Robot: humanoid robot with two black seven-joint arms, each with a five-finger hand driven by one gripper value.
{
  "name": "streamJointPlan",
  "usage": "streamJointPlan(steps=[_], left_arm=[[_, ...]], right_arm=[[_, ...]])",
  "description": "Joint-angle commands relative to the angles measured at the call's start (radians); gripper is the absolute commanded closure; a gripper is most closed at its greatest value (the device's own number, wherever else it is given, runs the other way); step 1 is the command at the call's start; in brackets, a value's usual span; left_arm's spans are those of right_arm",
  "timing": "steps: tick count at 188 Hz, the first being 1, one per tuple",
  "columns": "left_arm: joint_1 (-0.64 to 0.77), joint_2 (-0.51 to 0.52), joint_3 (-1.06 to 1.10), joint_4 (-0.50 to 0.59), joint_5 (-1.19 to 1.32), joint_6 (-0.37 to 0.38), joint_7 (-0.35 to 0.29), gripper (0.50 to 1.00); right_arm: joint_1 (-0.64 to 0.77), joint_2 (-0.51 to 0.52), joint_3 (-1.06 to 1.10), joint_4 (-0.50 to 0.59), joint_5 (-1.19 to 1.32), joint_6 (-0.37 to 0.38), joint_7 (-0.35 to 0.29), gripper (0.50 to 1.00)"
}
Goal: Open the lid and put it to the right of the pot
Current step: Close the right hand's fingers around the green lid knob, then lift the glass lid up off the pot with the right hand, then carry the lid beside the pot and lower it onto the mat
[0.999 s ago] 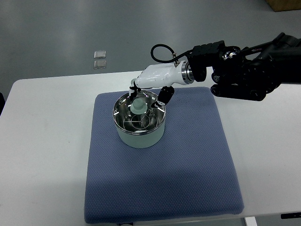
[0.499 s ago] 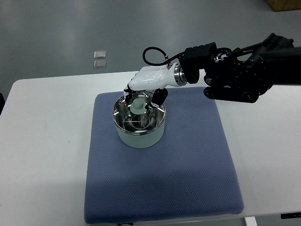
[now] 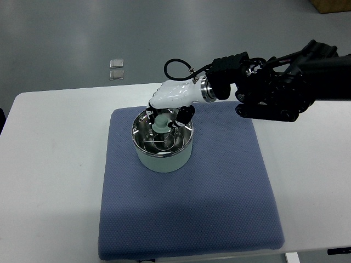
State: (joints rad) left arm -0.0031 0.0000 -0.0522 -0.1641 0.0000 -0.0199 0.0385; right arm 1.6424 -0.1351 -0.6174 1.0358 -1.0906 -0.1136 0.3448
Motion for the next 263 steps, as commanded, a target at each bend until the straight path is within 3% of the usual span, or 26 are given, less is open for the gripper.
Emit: streamJointPlan(steps=[1,30,47,59,60,68,123,169,216,263], left_arm=[[0.0,0.0,0.0,0.0,0.0,0.0,0.0,0.5],[0.0,0.0,0.0,0.0,0.0,0.0,0.0,0.5],[0.0,0.0,0.0,0.0,0.0,0.0,0.0,0.5],[0.0,0.0,0.0,0.0,0.0,0.0,0.0,0.5],[0.0,0.0,0.0,0.0,0.0,0.0,0.0,0.5],[0.0,0.0,0.0,0.0,0.0,0.0,0.0,0.5],[0.0,0.0,0.0,0.0,0.0,0.0,0.0,0.5],[0.0,0.0,0.0,0.0,0.0,0.0,0.0,0.5],[0.0,0.0,0.0,0.0,0.0,0.0,0.0,0.5],[0.0,0.0,0.0,0.0,0.0,0.0,0.0,0.5]], right_arm=[[0.001,0.0,-0.005,0.0,0.0,0.0,-0.003,0.859],[0.001,0.0,-0.005,0.0,0.0,0.0,-0.003,0.871],[0.008,0.002,-0.005,0.0,0.0,0.0,-0.003,0.92],[0.008,0.002,-0.005,0.0,0.0,0.0,-0.003,0.922],[0.008,0.002,-0.005,0.0,0.0,0.0,-0.003,0.958],[0.008,0.002,-0.005,0.0,-0.002,0.0,-0.003,1.0],[0.013,0.002,-0.004,0.001,-0.006,-0.003,0.0,1.0],[0.033,-0.014,-0.004,0.027,-0.005,-0.057,0.016,1.0],[0.082,-0.107,0.007,0.061,0.002,-0.064,0.022,1.0],[0.073,-0.274,0.007,0.084,-0.006,-0.054,0.033,1.0]])
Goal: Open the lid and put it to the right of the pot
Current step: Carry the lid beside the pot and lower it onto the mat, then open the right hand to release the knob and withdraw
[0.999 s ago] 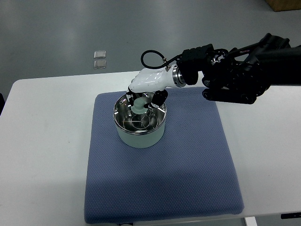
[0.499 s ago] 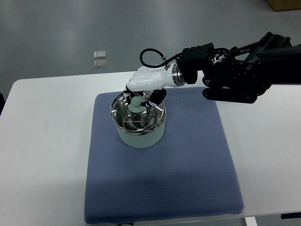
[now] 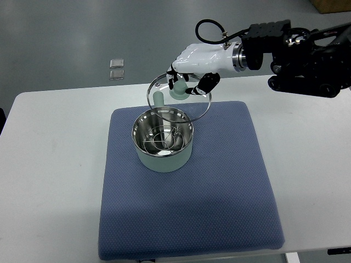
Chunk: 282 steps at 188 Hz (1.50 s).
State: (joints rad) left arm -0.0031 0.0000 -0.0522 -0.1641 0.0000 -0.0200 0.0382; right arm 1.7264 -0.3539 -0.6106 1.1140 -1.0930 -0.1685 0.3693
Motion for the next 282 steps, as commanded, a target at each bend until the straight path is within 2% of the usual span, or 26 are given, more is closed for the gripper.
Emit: streamJointPlan(steps=[1,15,16,30,40,70,106,109,143,198,263,264,266,267,268,269,275,282], left_arm=[[0.0,0.0,0.0,0.0,0.0,0.0,0.0,0.5],[0.0,0.0,0.0,0.0,0.0,0.0,0.0,0.5],[0.0,0.0,0.0,0.0,0.0,0.0,0.0,0.5],[0.0,0.0,0.0,0.0,0.0,0.0,0.0,0.5],[0.0,0.0,0.0,0.0,0.0,0.0,0.0,0.5],[0.0,0.0,0.0,0.0,0.0,0.0,0.0,0.5],[0.0,0.0,0.0,0.0,0.0,0.0,0.0,0.5],[0.0,0.0,0.0,0.0,0.0,0.0,0.0,0.5],[0.0,0.0,0.0,0.0,0.0,0.0,0.0,0.5],[0.0,0.0,0.0,0.0,0.0,0.0,0.0,0.5],[0.0,0.0,0.0,0.0,0.0,0.0,0.0,0.5],[0.0,0.0,0.0,0.0,0.0,0.0,0.0,0.5],[0.0,0.0,0.0,0.0,0.0,0.0,0.0,0.5],[0.0,0.0,0.0,0.0,0.0,0.0,0.0,0.5],[0.0,0.0,0.0,0.0,0.0,0.0,0.0,0.5],[0.0,0.0,0.0,0.0,0.0,0.0,0.0,0.5],[0.0,0.0,0.0,0.0,0.0,0.0,0.0,0.5],[0.0,0.0,0.0,0.0,0.0,0.0,0.0,0.5]], right_arm=[[-0.013,-0.062,0.0,0.004,-0.004,0.001,0.008,1.0],[-0.019,-0.079,0.0,0.006,-0.004,0.001,0.008,1.0],[-0.042,-0.109,0.0,0.006,-0.004,0.001,0.011,1.0],[-0.07,-0.152,0.0,0.006,-0.008,0.001,0.019,1.0],[-0.07,-0.152,0.0,0.006,-0.008,0.001,0.019,1.0],[-0.188,-0.231,0.003,0.006,-0.051,-0.008,0.025,1.0],[-0.26,-0.234,0.005,0.006,-0.054,-0.034,0.025,1.0],[-0.288,-0.232,0.005,0.006,-0.056,-0.057,0.025,1.0],[-0.341,-0.217,0.005,0.006,-0.057,-0.105,0.02,1.0],[-0.412,-0.168,0.022,-0.003,-0.056,-0.14,0.013,1.0],[-0.464,-0.154,0.066,-0.014,-0.053,-0.14,0.013,1.0],[-0.465,-0.154,0.066,-0.014,-0.053,-0.14,0.013,0.981],[-0.466,-0.154,0.066,-0.014,-0.053,-0.14,0.013,0.981],[-0.467,-0.154,0.066,-0.014,-0.053,-0.138,0.013,0.951],[-0.467,-0.154,0.066,-0.014,-0.053,-0.138,0.013,0.951],[-0.469,-0.154,0.068,-0.014,-0.053,-0.14,0.013,0.922],[-0.472,-0.154,0.069,-0.014,-0.053,-0.14,0.013,0.865],[-0.472,-0.154,0.069,-0.014,-0.053,-0.14,0.013,0.865]])
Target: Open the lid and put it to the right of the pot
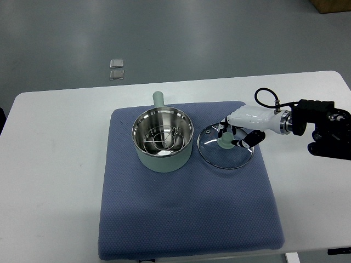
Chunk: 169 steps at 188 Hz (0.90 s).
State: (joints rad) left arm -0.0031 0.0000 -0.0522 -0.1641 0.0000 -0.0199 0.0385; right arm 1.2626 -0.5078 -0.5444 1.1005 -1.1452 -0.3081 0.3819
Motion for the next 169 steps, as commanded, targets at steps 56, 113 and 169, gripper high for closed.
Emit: streamJointPlan(steps=[56,113,169], left_arm=[[0.0,0.0,0.0,0.0,0.0,0.0,0.0,0.5],[0.0,0.0,0.0,0.0,0.0,0.0,0.0,0.5],[0.0,0.0,0.0,0.0,0.0,0.0,0.0,0.5]], right_arm=[[-0.014,-0.015,0.047,-0.007,0.002,0.007,0.005,0.652],[-0.081,-0.115,0.311,-0.028,0.013,0.103,0.011,0.656],[-0.227,-0.187,0.606,-0.05,0.182,0.284,0.012,0.656]])
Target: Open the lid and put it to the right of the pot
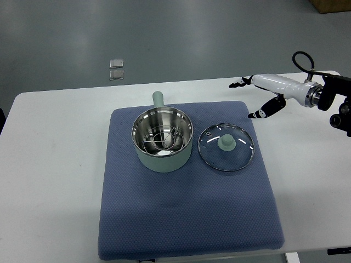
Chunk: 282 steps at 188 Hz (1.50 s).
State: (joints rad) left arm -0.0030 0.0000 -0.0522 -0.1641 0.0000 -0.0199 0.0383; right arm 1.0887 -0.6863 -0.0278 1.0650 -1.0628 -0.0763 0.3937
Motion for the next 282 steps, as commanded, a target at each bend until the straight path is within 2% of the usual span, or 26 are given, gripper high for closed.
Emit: streamJointPlan(steps=[1,9,10,27,30,52,59,72,73,81,91,92,102,111,112,126,138,160,161,169,204,211,220,221,223,282], left_arm=[[0.0,0.0,0.0,0.0,0.0,0.0,0.0,0.5],[0.0,0.0,0.0,0.0,0.0,0.0,0.0,0.5],[0.0,0.0,0.0,0.0,0.0,0.0,0.0,0.5],[0.0,0.0,0.0,0.0,0.0,0.0,0.0,0.5],[0.0,0.0,0.0,0.0,0.0,0.0,0.0,0.5],[0.0,0.0,0.0,0.0,0.0,0.0,0.0,0.5],[0.0,0.0,0.0,0.0,0.0,0.0,0.0,0.5],[0.0,0.0,0.0,0.0,0.0,0.0,0.0,0.5],[0.0,0.0,0.0,0.0,0.0,0.0,0.0,0.5],[0.0,0.0,0.0,0.0,0.0,0.0,0.0,0.5],[0.0,0.0,0.0,0.0,0.0,0.0,0.0,0.5],[0.0,0.0,0.0,0.0,0.0,0.0,0.0,0.5],[0.0,0.0,0.0,0.0,0.0,0.0,0.0,0.5],[0.0,0.0,0.0,0.0,0.0,0.0,0.0,0.5],[0.0,0.0,0.0,0.0,0.0,0.0,0.0,0.5],[0.0,0.0,0.0,0.0,0.0,0.0,0.0,0.5],[0.0,0.0,0.0,0.0,0.0,0.0,0.0,0.5],[0.0,0.0,0.0,0.0,0.0,0.0,0.0,0.5],[0.0,0.0,0.0,0.0,0.0,0.0,0.0,0.5],[0.0,0.0,0.0,0.0,0.0,0.0,0.0,0.5],[0.0,0.0,0.0,0.0,0.0,0.0,0.0,0.5],[0.0,0.0,0.0,0.0,0.0,0.0,0.0,0.5],[0.0,0.0,0.0,0.0,0.0,0.0,0.0,0.5],[0.0,0.0,0.0,0.0,0.0,0.0,0.0,0.5],[0.0,0.0,0.0,0.0,0.0,0.0,0.0,0.5],[0.0,0.0,0.0,0.0,0.0,0.0,0.0,0.5]], right_arm=[[-0.053,-0.009,0.089,-0.014,0.099,0.052,0.0,0.656],[-0.053,-0.009,0.089,-0.014,0.099,0.052,0.0,0.656],[-0.091,-0.007,0.147,-0.029,0.198,0.082,-0.001,0.656],[-0.119,-0.002,0.193,-0.039,0.283,0.102,-0.003,0.656],[-0.159,0.005,0.271,-0.046,0.391,0.127,-0.007,0.658],[-0.21,0.016,0.356,-0.053,0.465,0.139,-0.012,0.658],[-0.273,0.05,0.468,-0.074,0.51,0.144,-0.016,0.658],[-0.289,0.06,0.502,-0.082,0.514,0.147,-0.016,0.658],[-0.341,0.095,0.59,-0.097,0.512,0.158,-0.024,0.658],[-0.388,0.126,0.667,-0.114,0.509,0.165,-0.047,0.658],[-0.388,0.126,0.667,-0.114,0.509,0.165,-0.047,0.658],[-0.433,0.161,0.763,-0.12,0.506,0.176,-0.085,0.658],[-0.472,0.195,0.854,-0.125,0.498,0.191,-0.122,0.658],[-0.472,0.195,0.855,-0.125,0.498,0.191,-0.122,0.658],[-0.51,0.226,0.929,-0.126,0.494,0.205,-0.154,0.658],[-0.553,0.268,1.026,-0.126,0.466,0.224,-0.191,0.658],[-0.558,0.274,1.04,-0.126,0.46,0.225,-0.194,0.658],[-0.627,0.353,1.192,-0.126,0.345,0.257,-0.214,0.658],[-0.653,0.394,1.26,-0.126,0.287,0.276,-0.222,0.658],[-0.671,0.427,1.312,-0.126,0.251,0.293,-0.227,0.656],[-0.719,0.488,1.401,-0.123,0.225,0.354,-0.233,0.646],[-0.728,0.501,1.408,-0.122,0.228,0.356,-0.23,0.615],[-0.728,0.501,1.408,-0.122,0.228,0.356,-0.23,0.615],[-0.748,0.516,1.416,-0.119,0.24,0.356,-0.224,0.573],[-0.751,0.521,1.419,-0.119,0.242,0.356,-0.222,0.57],[-0.768,0.6,1.485,-0.125,0.262,0.357,-0.22,0.57]])
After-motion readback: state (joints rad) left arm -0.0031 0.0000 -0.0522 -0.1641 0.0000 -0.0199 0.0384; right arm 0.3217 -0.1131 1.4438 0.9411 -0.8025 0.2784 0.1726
